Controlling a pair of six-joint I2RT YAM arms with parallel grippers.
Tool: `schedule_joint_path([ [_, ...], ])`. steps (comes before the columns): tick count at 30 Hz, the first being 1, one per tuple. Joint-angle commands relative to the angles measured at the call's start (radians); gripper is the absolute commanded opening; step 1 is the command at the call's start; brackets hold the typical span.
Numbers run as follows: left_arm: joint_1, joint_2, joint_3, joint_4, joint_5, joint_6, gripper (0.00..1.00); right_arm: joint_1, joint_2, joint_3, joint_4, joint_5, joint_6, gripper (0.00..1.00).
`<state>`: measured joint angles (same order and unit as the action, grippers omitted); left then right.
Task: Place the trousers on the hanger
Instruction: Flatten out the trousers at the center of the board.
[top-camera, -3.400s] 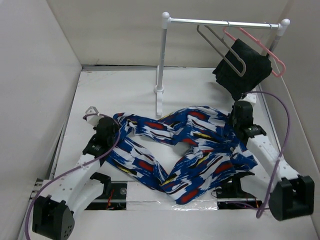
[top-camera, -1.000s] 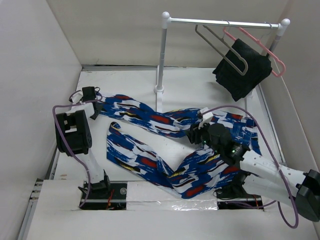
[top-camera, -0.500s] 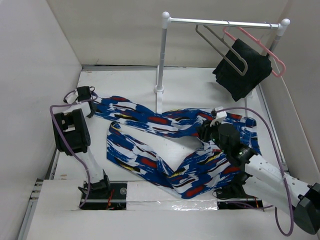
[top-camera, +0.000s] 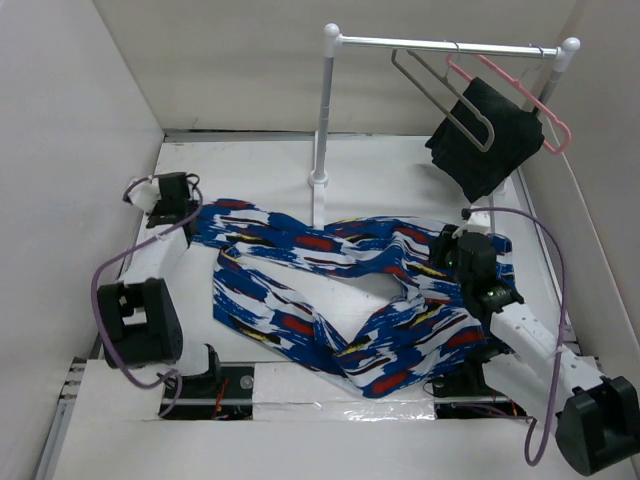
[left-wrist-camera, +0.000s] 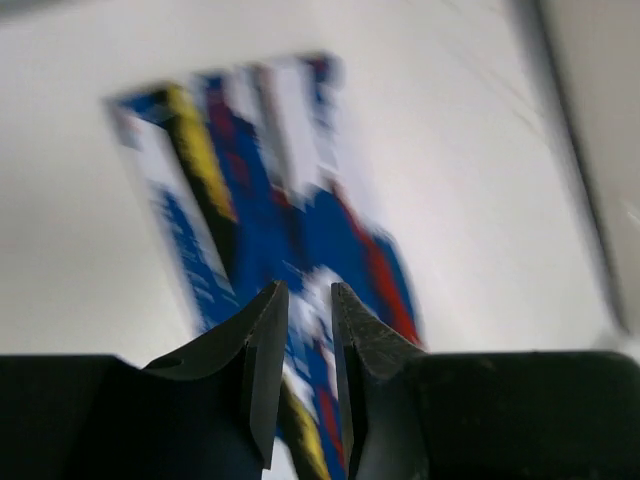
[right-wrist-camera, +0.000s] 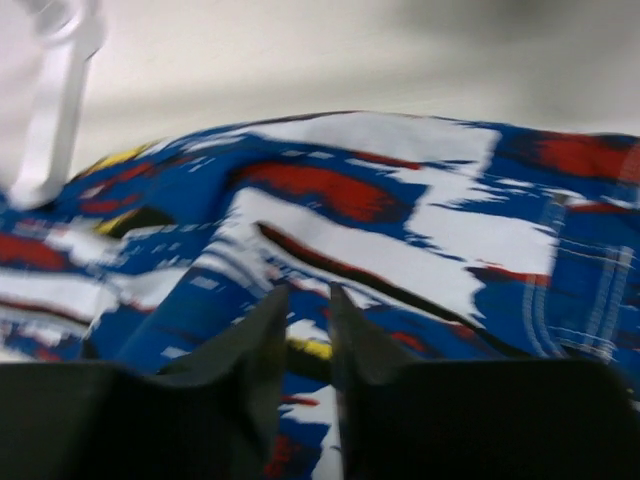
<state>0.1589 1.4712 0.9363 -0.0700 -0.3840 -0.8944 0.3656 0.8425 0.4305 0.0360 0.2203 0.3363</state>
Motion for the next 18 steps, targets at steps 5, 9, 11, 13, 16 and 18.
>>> schedule_joint_path([
  [5,-0.476,-0.137,-0.011,0.159,-0.055,0.049,0.23,-0.297,0.085,0.025,0.062,0.024,0.067,0.55],
  [9,-0.718,-0.163,-0.1,0.286,-0.082,0.119,0.23,-0.512,0.168,0.036,0.082,-0.096,0.076,0.62],
  [11,-0.803,-0.192,-0.14,0.381,-0.044,0.167,0.23,-0.585,0.204,0.039,0.119,-0.165,0.095,0.66],
  [13,-0.835,-0.215,-0.18,0.401,-0.007,0.219,0.23,-0.675,0.263,0.068,0.108,-0.188,0.102,0.67],
  [16,-0.872,-0.285,-0.231,0.415,0.037,0.287,0.23,-0.746,0.332,0.117,0.09,-0.213,0.102,0.68],
  [18,-0.886,-0.36,-0.289,0.421,0.037,0.305,0.23,-0.755,0.372,0.142,0.074,-0.248,0.101,0.68],
])
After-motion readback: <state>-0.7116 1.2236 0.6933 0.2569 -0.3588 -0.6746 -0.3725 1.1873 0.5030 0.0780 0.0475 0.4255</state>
